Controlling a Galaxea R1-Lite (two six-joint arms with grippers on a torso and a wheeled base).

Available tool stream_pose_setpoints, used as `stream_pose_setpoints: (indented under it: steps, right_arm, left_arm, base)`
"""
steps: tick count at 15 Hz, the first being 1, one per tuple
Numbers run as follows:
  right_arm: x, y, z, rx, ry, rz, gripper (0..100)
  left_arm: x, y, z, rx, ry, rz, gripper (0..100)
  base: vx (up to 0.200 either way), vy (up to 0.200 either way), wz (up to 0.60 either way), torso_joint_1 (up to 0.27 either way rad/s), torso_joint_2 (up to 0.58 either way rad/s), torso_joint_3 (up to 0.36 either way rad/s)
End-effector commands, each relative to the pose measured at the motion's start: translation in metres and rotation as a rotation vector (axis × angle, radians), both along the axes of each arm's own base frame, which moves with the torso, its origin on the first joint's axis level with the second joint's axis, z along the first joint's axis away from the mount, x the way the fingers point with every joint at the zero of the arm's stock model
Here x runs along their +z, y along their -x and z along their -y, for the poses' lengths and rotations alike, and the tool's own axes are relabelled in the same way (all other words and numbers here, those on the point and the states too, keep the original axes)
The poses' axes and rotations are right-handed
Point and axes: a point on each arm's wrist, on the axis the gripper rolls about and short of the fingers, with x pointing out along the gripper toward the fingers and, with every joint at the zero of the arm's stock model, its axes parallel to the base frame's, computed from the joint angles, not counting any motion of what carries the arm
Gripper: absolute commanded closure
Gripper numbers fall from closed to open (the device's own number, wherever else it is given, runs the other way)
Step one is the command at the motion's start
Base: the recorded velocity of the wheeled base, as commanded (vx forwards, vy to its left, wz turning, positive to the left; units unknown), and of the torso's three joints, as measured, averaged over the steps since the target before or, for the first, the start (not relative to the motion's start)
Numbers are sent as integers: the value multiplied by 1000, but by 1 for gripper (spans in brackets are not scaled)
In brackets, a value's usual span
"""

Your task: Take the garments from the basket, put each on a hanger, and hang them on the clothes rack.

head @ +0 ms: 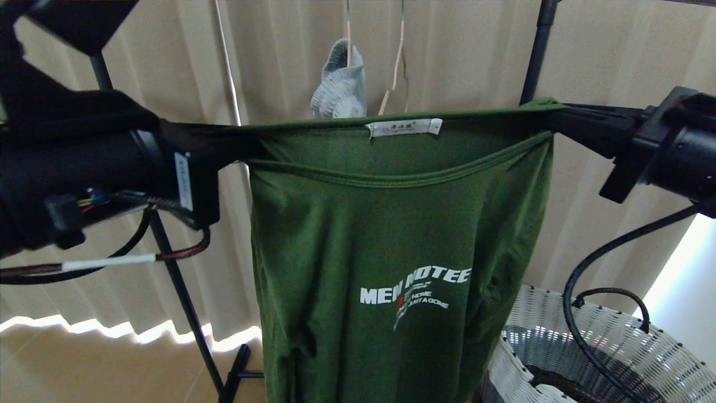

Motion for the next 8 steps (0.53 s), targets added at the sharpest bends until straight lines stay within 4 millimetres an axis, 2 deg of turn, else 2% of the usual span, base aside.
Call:
stream_pose_setpoints:
  steps: [1, 2, 5, 8]
  right_arm:
    - [13, 26, 13, 5, -22, 43, 100]
    - [14, 38, 16, 20, -14, 28, 100]
    - [9, 47, 15, 57, 5, -7, 100]
    - [7, 46, 14, 57, 9, -15, 100]
  left_arm:
    - [-6, -28, 19, 63, -11, -18, 100]
    - [-5, -40, 28, 109, 17, -2, 100]
    - [-6, -59, 38, 161, 40, 20, 100]
    - [-8, -59, 37, 161, 38, 16, 100]
  base:
    - [0, 0, 0, 0, 0, 0]
    - [0, 0, 0, 0, 0, 0]
    - [0, 0, 0, 0, 0, 0]
    - [0, 0, 0, 0, 0, 0]
